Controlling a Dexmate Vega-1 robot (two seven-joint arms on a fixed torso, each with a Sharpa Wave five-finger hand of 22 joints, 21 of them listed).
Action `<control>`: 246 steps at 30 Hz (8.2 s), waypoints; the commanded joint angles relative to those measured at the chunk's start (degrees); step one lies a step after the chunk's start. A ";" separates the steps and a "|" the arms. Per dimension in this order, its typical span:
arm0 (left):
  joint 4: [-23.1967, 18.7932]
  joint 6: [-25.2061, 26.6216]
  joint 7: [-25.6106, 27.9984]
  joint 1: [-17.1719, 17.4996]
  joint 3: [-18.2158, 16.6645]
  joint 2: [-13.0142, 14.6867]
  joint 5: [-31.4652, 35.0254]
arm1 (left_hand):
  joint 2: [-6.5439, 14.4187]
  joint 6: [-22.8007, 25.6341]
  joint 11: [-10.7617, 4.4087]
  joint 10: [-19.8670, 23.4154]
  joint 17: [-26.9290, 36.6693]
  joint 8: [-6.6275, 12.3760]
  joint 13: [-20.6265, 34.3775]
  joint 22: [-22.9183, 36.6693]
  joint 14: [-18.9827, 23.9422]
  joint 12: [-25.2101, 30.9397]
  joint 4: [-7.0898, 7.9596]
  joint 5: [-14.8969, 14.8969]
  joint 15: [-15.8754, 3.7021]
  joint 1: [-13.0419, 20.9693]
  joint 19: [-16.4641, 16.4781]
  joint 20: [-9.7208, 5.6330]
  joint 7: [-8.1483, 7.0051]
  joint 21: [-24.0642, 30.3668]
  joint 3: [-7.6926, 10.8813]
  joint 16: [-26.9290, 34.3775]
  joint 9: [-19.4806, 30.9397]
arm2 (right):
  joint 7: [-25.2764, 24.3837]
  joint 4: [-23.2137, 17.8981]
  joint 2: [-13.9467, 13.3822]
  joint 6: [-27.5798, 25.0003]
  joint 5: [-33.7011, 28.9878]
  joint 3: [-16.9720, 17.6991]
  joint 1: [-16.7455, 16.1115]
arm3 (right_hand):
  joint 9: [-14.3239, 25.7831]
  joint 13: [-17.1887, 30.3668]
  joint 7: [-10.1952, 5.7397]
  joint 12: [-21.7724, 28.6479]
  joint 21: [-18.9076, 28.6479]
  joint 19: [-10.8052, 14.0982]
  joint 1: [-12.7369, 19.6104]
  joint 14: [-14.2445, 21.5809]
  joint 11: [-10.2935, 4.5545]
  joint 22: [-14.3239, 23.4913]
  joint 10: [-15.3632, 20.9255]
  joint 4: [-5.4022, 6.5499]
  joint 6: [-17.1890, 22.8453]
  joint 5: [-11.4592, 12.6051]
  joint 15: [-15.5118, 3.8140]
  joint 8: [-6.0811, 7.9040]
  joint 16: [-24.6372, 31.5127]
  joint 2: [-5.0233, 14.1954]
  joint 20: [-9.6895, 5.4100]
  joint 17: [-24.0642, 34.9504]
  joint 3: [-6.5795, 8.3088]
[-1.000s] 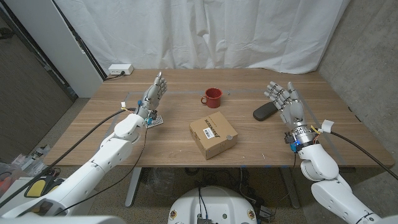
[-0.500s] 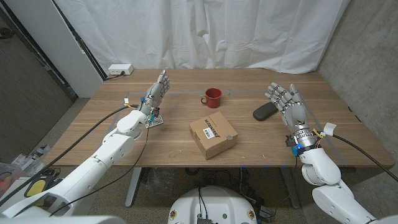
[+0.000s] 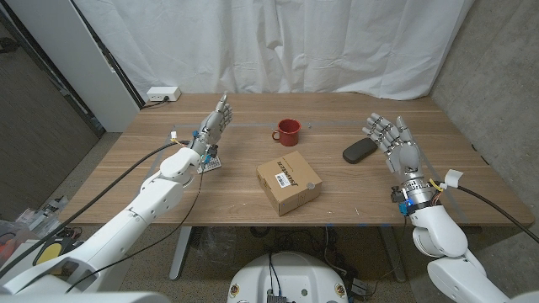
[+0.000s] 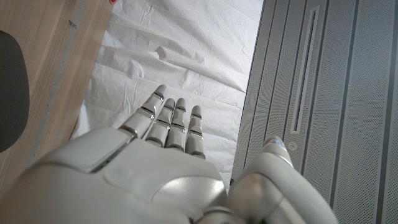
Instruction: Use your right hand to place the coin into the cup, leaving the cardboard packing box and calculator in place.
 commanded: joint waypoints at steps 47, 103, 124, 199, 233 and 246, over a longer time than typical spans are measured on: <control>1.72 1.87 -3.88 -3.98 0.90 1.78 0.59 | 0.77 0.72 -0.23 0.30 0.22 -0.21 0.23 0.35 -0.17 -0.15 -0.29 -0.73 0.13 1.21 -0.50 -2.18 -0.30 -0.25 -0.44 -0.27 0.16 | -9.73 -1.42 8.85 5.58 -25.57 4.72 -7.10 | 0.35 0.24 -2.30 0.44 0.07 2.70 6.64 2.91 -1.86 0.30 3.63 -3.62 5.23 0.32 -1.52 0.98 -0.31 0.53 -1.81 -0.03 1.78; -2.16 2.04 -3.75 -0.66 -1.10 5.37 0.23 | 1.35 -0.01 -0.06 -0.35 0.24 -0.45 0.26 0.38 -0.80 -0.42 -0.35 -1.23 0.21 1.67 -1.60 -1.66 -0.28 -0.49 -0.91 -0.40 0.20 | -34.12 -9.09 15.26 -1.21 -68.77 10.65 -13.34 | 1.36 0.41 -10.32 -0.53 -1.38 2.65 24.21 2.70 -7.82 0.37 5.82 -4.93 13.71 4.28 -3.52 2.26 -1.35 -3.18 -2.81 0.07 5.15; -0.71 1.64 -4.12 -1.87 -0.35 4.38 0.77 | 1.54 -0.03 -0.11 -0.44 0.25 -0.45 0.26 0.38 -1.06 -0.43 -0.33 -1.40 0.40 1.76 -1.93 -1.40 -0.29 -0.50 -1.11 -0.41 0.20 | -46.30 -12.36 5.32 -15.12 -80.61 6.69 -14.28 | 1.95 0.55 -11.62 -0.57 -1.38 2.52 26.90 3.03 -8.53 0.37 6.05 -4.98 15.26 5.01 -4.23 2.89 -1.01 -3.12 -2.89 0.13 5.83; -3.58 3.10 -2.14 -1.34 -0.38 5.02 1.91 | 2.04 -0.21 0.35 -0.67 0.26 -0.46 0.27 0.40 -1.44 -0.42 -0.27 -1.86 0.79 2.00 -2.63 -1.34 -0.13 -0.44 -1.80 -0.36 0.22 | -59.45 -10.69 -18.41 -54.67 -91.20 -19.60 -4.16 | 6.16 1.64 -14.36 -2.19 -1.10 -1.00 36.50 -0.85 -8.40 0.91 -4.37 -4.16 14.66 9.76 -4.86 5.86 -0.41 -4.05 -3.62 1.17 6.47; -4.10 4.46 -1.71 -2.16 -0.03 5.34 2.56 | 2.24 -0.40 0.27 -0.85 0.27 -0.49 0.27 0.40 -1.60 -0.43 -0.26 -2.03 0.91 2.11 -3.00 -1.25 -0.25 -0.44 -2.14 -0.33 0.22 | -61.55 1.47 -4.79 -45.80 -97.93 -15.70 -1.05 | 10.53 2.77 -14.41 -1.43 -1.39 -5.82 36.19 -6.16 -7.60 1.29 -8.37 -2.49 16.21 11.74 -2.54 10.70 -0.46 -4.17 -2.88 1.96 4.18; -2.34 4.34 -2.56 -3.44 0.55 4.66 2.66 | 2.30 -0.44 0.33 -0.89 0.27 -0.49 0.27 0.40 -1.67 -0.43 -0.26 -2.07 0.96 2.15 -3.16 -1.13 -0.26 -0.45 -2.26 -0.33 0.23 | -61.55 2.25 -2.82 -44.75 -99.20 -15.32 -0.51 | 13.24 3.79 -14.42 0.04 -1.03 -6.16 36.76 -5.78 -8.01 1.39 -6.73 -2.43 18.50 12.43 -2.33 13.92 -0.13 -3.52 -2.78 2.15 3.79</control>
